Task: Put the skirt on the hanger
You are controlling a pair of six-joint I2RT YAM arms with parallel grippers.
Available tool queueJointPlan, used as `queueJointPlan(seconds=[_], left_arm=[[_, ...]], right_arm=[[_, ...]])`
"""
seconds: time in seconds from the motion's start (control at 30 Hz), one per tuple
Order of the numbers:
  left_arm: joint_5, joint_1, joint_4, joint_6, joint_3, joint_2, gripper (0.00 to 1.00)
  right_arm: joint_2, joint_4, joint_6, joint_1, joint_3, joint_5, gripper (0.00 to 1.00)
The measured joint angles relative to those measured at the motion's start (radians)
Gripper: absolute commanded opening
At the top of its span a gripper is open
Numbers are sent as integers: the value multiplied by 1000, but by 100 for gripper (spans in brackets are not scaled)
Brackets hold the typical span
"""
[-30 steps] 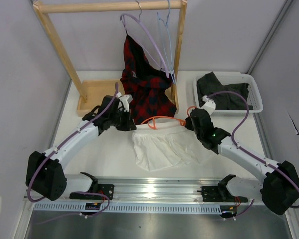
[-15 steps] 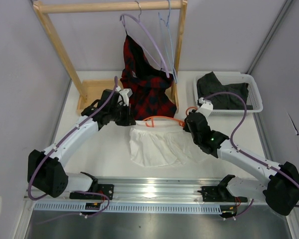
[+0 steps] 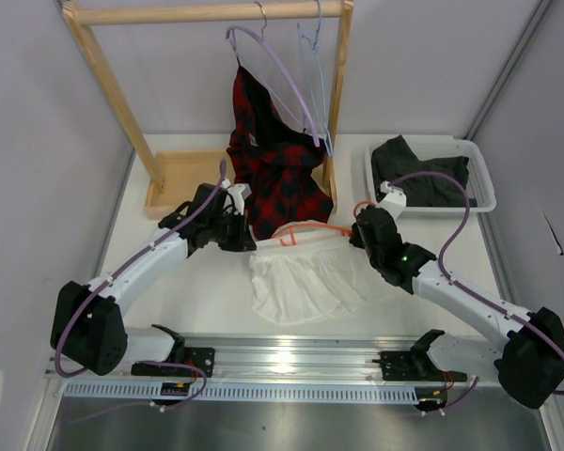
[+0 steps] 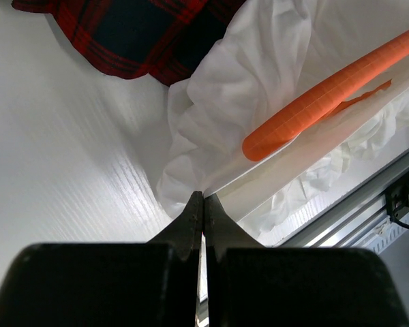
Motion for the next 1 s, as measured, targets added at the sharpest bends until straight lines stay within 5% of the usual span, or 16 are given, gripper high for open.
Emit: queueJointPlan(seconds=[1.0], left_arm=[[-25, -52, 41, -1, -2, 41, 0]], right_arm=[[-11, -13, -11, -6, -3, -3, 0]])
